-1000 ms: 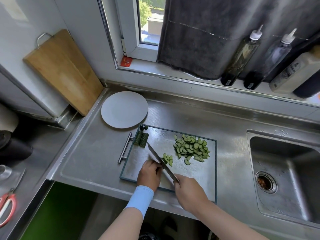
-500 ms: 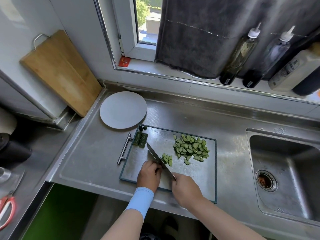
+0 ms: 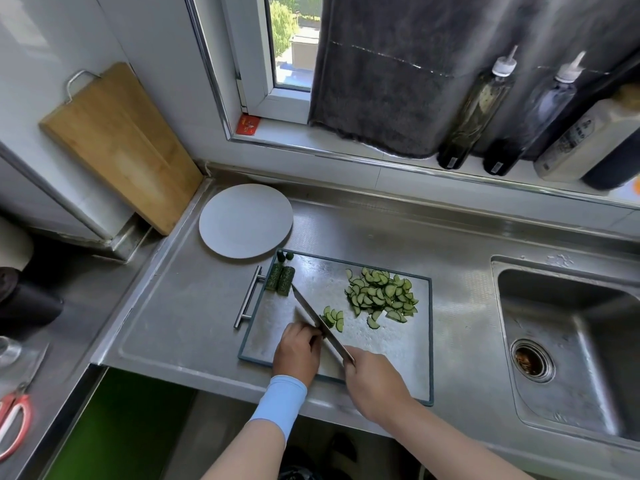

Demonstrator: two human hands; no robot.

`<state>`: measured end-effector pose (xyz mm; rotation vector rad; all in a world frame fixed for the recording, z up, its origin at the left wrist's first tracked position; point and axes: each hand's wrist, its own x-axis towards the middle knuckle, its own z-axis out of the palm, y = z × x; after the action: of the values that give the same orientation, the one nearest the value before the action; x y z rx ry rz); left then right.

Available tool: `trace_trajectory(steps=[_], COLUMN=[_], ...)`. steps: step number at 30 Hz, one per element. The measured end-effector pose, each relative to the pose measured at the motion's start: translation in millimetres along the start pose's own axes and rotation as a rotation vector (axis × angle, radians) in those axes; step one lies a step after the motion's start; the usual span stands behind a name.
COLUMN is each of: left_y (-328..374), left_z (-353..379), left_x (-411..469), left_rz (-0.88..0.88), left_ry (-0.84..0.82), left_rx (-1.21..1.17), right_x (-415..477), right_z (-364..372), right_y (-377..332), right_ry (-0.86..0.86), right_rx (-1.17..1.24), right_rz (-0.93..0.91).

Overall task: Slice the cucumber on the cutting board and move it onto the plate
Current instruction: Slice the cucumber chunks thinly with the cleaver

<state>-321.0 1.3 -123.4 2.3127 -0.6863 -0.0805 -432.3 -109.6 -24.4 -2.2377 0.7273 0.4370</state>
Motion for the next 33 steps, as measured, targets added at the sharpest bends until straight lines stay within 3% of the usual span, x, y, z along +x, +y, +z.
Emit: trace_trajectory(steps=[17,33], left_y=[-2.2,-4.2], left_z=[0.1,0.8], left_x=[0.8,1.7], left_rz=[-0.013,-0.058], left_ry=[0.006,-0.011], left_rx=[-0.02,-0.018], right_x=[7.9,-1.3], right_z=[7.7,-3.2], right_y=[-0.8,0.4], right_ry=[-0.021,-0.021], right_rx=[-0.024,-0.025], right_rz=[0.058,-0.023])
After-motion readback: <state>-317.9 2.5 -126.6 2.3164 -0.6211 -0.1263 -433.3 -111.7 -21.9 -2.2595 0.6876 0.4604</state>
